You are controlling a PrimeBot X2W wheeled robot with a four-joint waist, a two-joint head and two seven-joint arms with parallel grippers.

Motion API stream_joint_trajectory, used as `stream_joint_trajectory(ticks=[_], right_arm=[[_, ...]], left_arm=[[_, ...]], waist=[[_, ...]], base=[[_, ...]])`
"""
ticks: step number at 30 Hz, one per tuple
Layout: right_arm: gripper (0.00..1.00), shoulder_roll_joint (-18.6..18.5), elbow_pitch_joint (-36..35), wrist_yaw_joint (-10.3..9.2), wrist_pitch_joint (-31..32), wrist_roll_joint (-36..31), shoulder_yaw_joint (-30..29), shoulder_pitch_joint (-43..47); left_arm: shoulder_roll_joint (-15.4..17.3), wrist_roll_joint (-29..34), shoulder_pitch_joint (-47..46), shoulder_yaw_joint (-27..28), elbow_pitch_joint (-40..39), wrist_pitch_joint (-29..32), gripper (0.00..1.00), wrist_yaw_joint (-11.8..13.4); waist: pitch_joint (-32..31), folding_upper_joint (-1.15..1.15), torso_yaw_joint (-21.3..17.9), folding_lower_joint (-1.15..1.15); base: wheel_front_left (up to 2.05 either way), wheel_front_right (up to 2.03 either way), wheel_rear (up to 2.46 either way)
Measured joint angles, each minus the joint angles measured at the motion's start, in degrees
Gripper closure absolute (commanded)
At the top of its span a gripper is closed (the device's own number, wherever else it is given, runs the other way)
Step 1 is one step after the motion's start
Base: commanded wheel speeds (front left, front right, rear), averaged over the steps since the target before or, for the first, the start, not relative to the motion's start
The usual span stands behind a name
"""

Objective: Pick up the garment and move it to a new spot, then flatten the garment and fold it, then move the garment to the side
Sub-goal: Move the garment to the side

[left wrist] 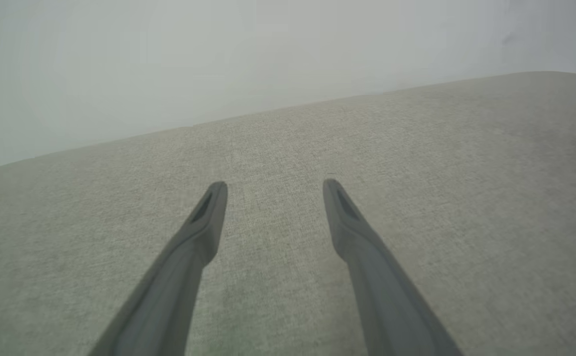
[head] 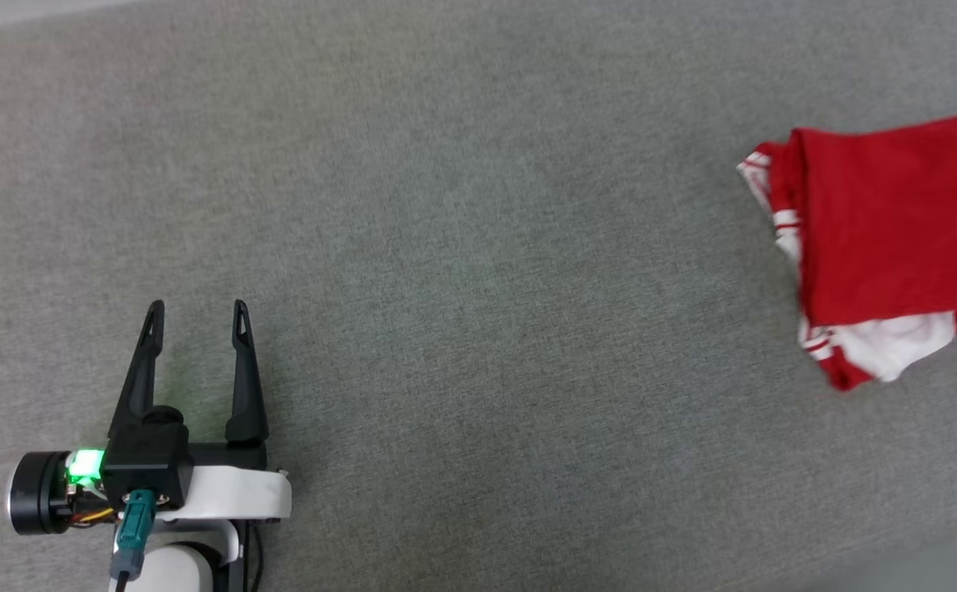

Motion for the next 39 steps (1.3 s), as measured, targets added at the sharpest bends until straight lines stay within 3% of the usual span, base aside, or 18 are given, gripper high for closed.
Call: stream_joint_trajectory(ticks=[7,15,16,17,18,24,31,35,39], right_arm=[[1.00,2.64,12.85,-0.01,-4.94,-4.77,-4.39,-5.69],[1.00,7.94,22.45,0.00,-9.75,-8.87,-6.88,-7.89],[0.74,8.44,23.66,0.00,-10.36,-9.37,-7.34,-8.22],[0.05,8.71,24.79,0.00,-10.91,-9.93,-7.83,-8.58],[0.00,8.91,25.91,0.00,-11.60,-10.92,-8.31,-8.92],[0.00,10.28,29.97,0.00,-16.28,-15.48,-10.49,-10.23],[0.00,12.92,30.72,0.00,-28.95,-22.04,-15.67,-11.06],[0.00,15.35,28.44,0.00,-35.59,-25.85,-19.12,-10.89],[0.00,18.98,22.43,0.00,-37.42,-28.89,-23.54,-8.73]], left_arm=[[1.12,0.46,-1.29,-0.15,-1.19,0.01,0.00,0.57],[1.23,0.47,-2.02,-0.83,-2.41,0.00,0.00,1.85],[1.19,0.47,-1.97,-0.97,-2.42,0.00,0.00,1.98],[1.10,0.46,-1.94,-1.12,-2.45,0.00,0.00,2.07],[0.99,0.46,-1.87,-1.35,-2.45,0.00,0.00,2.31],[-0.15,0.00,-0.44,-2.42,-2.44,0.01,0.00,3.28],[-1.01,-0.64,2.82,-2.94,-2.26,0.00,0.00,4.22],[-1.60,-1.04,4.86,-3.14,-2.18,0.00,0.00,4.55],[-2.03,-1.46,6.31,-3.46,-2.05,0.00,0.00,4.76]], waist=[[4.90,0.00,-0.01,0.00],[6.18,0.00,0.38,0.00],[5.87,0.00,0.42,0.00],[5.50,0.00,0.49,0.00],[5.07,0.00,0.57,0.00],[1.66,0.00,1.20,0.00],[-3.90,0.00,2.30,0.00],[-7.39,0.00,3.23,-0.01],[-10.50,0.00,4.37,-0.01]], base=[[0.00,0.00,0.00],[0.00,0.00,0.00],[0.00,0.00,0.00],[0.00,0.00,0.00],[0.00,0.00,0.00],[0.00,0.00,0.00],[0.00,0.00,0.00],[0.00,0.00,0.00],[0.00,0.00,0.00]])
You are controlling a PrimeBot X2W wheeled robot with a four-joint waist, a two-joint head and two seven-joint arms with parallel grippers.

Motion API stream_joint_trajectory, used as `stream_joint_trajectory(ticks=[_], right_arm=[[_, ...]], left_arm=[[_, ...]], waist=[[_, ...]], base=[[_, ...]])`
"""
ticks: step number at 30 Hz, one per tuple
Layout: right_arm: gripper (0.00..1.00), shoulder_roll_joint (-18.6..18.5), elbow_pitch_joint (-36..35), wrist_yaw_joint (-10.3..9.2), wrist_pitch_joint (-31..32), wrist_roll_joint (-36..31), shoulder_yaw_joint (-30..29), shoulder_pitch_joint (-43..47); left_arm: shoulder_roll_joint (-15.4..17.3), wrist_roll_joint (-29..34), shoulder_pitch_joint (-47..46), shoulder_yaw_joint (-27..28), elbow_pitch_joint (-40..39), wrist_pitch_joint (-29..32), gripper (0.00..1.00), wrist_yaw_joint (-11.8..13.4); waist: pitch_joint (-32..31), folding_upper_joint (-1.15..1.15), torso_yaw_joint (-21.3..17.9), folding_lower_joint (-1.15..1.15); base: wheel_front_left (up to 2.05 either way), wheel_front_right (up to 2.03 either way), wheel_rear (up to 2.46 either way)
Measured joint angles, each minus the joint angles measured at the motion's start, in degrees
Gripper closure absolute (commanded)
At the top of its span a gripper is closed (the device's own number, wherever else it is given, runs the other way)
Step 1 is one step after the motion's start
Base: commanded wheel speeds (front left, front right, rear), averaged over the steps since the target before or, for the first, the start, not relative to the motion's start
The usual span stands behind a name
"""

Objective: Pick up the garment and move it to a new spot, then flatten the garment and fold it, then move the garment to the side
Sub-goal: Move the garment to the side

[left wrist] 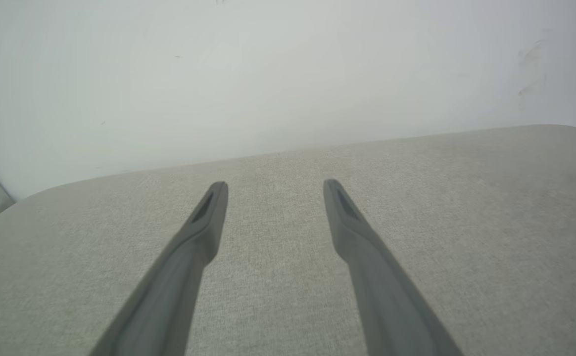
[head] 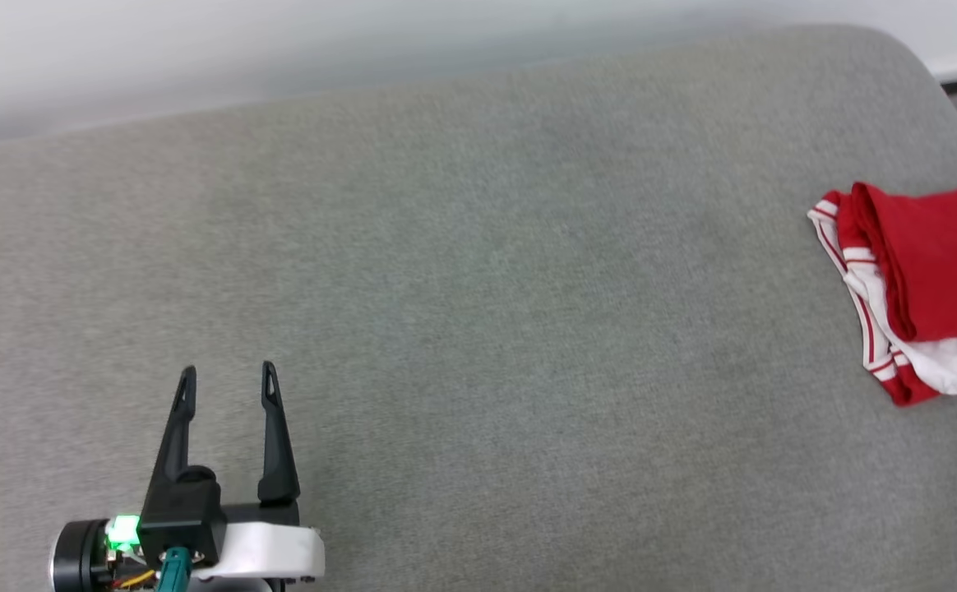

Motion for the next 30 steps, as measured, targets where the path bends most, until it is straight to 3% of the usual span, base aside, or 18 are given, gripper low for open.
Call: stream_joint_trajectory(ticks=[6,14,21,30], right_arm=[[0.00,6.68,-18.11,-0.01,-0.18,-3.31,-5.98,10.56],[0.00,16.33,-33.65,-0.01,-0.19,-4.25,-8.21,26.39],[0.00,22.54,-39.66,-0.01,-0.18,-4.41,-9.29,38.84],[0.00,27.75,-43.02,-0.02,-0.19,-5.15,-13.08,52.36]], left_arm=[[-0.38,-0.11,1.32,-0.64,0.81,0.00,0.00,-0.10],[-0.88,-0.52,2.46,-0.89,2.24,0.00,0.00,-0.80],[-1.08,-0.70,3.47,-0.19,3.55,0.01,0.00,-1.67],[-1.42,-0.78,4.39,0.26,4.58,0.00,0.00,-2.66]], waist=[[-3.14,0.00,2.58,0.00],[-6.34,0.00,6.45,0.00],[-8.27,0.00,8.43,0.00],[-10.14,0.00,9.77,0.00]], base=[[0.00,0.00,0.00],[0.00,0.00,0.00],[0.00,0.00,0.00],[0.00,0.00,0.00]])
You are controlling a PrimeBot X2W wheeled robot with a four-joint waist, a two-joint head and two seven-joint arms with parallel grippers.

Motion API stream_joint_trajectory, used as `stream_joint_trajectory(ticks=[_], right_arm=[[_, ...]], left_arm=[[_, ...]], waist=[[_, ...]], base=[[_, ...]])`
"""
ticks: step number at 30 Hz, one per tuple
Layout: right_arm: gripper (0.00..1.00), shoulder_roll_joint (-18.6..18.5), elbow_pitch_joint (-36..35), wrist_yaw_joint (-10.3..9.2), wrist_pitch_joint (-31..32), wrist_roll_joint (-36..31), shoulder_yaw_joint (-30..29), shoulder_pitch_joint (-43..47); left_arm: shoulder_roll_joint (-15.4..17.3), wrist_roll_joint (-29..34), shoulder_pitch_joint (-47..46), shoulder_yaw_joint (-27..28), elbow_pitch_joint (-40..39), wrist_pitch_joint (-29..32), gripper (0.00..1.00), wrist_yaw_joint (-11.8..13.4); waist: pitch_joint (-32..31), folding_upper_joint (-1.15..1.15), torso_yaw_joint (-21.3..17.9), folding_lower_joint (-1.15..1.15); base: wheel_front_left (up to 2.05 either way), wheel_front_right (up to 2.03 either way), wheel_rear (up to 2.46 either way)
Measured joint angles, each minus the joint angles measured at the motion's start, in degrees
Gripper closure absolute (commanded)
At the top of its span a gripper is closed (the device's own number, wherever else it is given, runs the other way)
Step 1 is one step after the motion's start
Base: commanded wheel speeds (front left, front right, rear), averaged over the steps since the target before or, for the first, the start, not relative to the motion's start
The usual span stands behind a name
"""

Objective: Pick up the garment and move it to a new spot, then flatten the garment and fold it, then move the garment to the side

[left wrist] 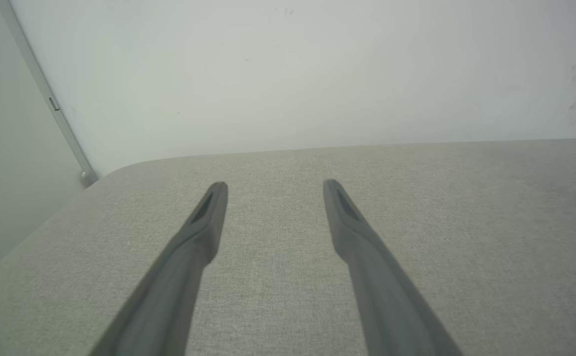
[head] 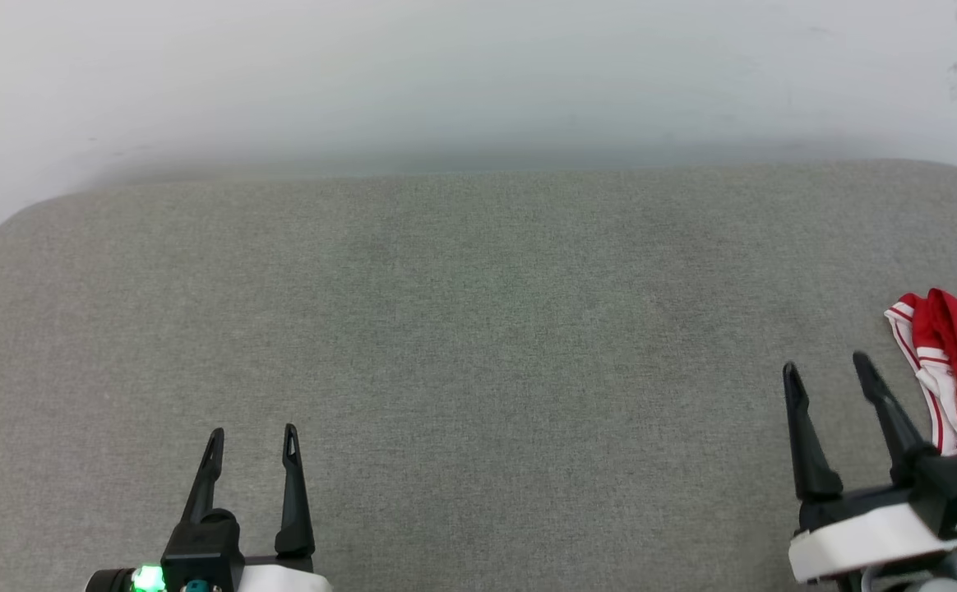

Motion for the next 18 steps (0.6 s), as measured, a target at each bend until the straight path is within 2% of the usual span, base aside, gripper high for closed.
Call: stream_joint_trajectory(ticks=[8,18], right_arm=[[0.00,2.33,-2.47,0.00,0.01,0.60,-2.16,6.64],[0.00,3.09,-4.60,0.00,0.01,0.82,-2.37,8.95]], left_arm=[[-0.22,-0.34,0.93,0.27,0.38,0.01,0.00,-0.97],[-0.38,-0.38,2.13,0.58,0.92,0.00,0.00,-1.87]], waist=[[-1.19,0.00,0.41,0.00],[-1.96,0.00,0.86,0.00]], base=[[0.00,0.00,0.00],[0.00,0.00,0.00]])
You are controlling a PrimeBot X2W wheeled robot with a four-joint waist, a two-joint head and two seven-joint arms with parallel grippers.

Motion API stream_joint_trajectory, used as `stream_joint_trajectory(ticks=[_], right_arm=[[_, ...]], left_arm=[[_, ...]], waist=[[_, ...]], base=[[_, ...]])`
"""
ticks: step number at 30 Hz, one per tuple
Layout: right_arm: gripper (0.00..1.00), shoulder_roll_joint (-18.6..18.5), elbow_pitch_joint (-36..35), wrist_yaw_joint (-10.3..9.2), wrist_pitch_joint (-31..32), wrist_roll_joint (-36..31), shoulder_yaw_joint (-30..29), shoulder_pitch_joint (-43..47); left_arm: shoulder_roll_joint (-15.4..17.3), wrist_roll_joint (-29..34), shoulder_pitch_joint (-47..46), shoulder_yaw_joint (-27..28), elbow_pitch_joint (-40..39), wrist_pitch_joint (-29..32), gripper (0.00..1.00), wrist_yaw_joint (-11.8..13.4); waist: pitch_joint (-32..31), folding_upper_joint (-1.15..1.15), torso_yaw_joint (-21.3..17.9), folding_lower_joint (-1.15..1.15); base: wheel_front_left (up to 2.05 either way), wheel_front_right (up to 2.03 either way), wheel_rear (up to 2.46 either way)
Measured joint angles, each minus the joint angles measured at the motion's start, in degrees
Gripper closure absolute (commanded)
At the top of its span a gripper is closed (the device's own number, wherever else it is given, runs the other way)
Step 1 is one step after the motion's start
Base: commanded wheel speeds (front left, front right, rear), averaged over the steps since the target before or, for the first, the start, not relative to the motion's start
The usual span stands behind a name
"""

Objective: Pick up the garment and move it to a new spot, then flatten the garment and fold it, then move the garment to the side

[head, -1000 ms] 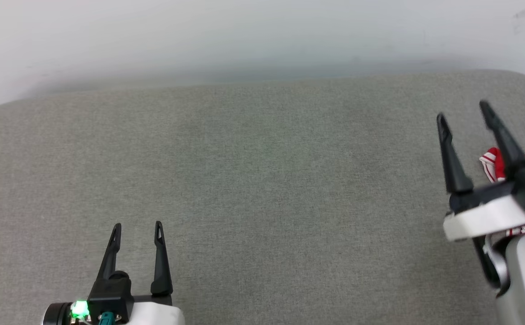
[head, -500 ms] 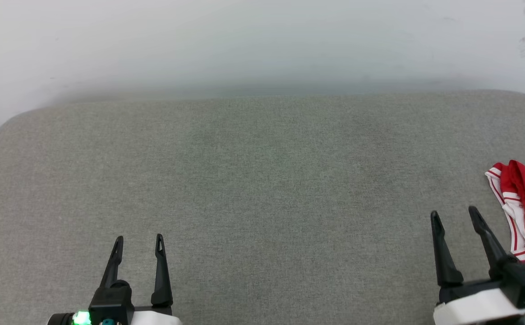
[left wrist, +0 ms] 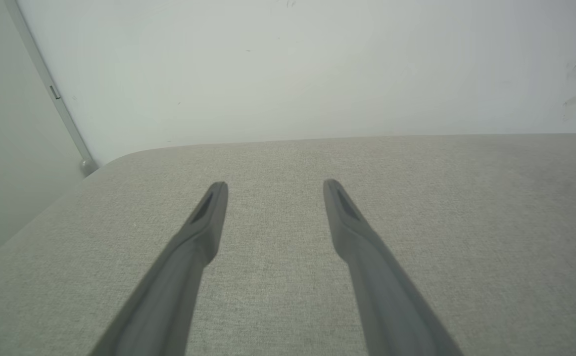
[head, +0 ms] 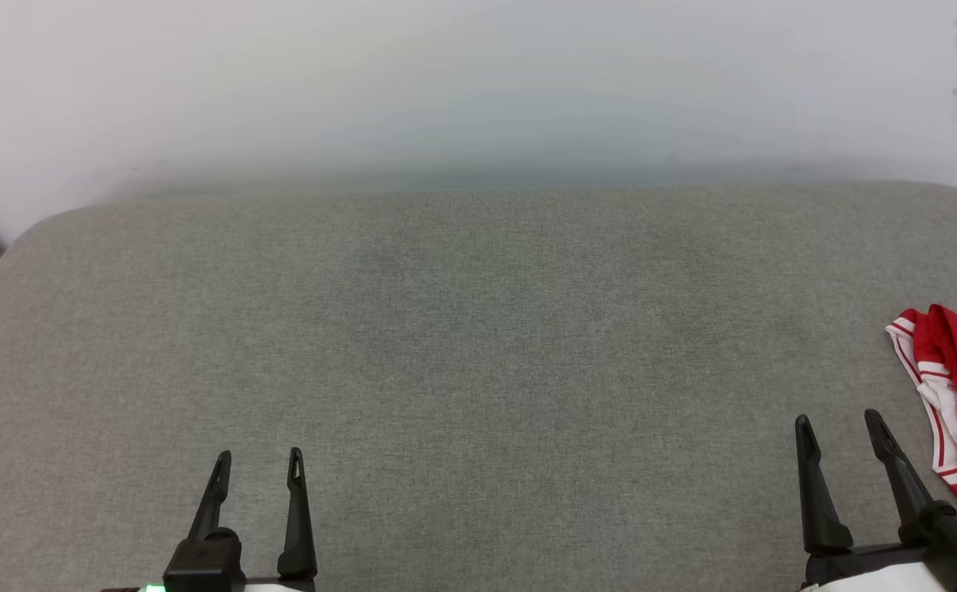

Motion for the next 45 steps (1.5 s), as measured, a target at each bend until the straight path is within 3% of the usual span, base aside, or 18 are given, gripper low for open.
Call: stream_joint_trajectory(ticks=[3,4,11,45], right_arm=[[0.00,0.09,-0.23,0.00,0.00,0.00,0.01,-0.01],[1.00,0.10,-0.23,0.00,0.00,0.01,0.00,-0.01],[1.00,0.11,3.27,0.00,0.22,0.53,0.19,0.22],[1.00,-0.80,7.89,0.00,7.14,37.15,0.69,-4.08]], left_arm=[[-0.08,0.08,0.01,0.13,0.07,0.00,0.00,-0.13],[-0.08,0.07,0.01,0.16,-0.03,0.00,1.00,-0.13],[-0.13,-0.48,0.86,0.14,3.35,0.37,1.00,-0.19],[1.38,-38.22,-4.54,1.62,7.82,6.88,1.00,-5.10]], waist=[[-0.11,0.00,0.17,0.00],[-0.16,0.00,0.22,0.00],[-0.18,0.00,0.23,0.00],[-0.41,0.00,-0.24,0.01]], base=[[0.00,0.00,0.00],[0.00,0.00,0.00],[0.00,0.00,0.00],[0.00,0.00,0.00]])
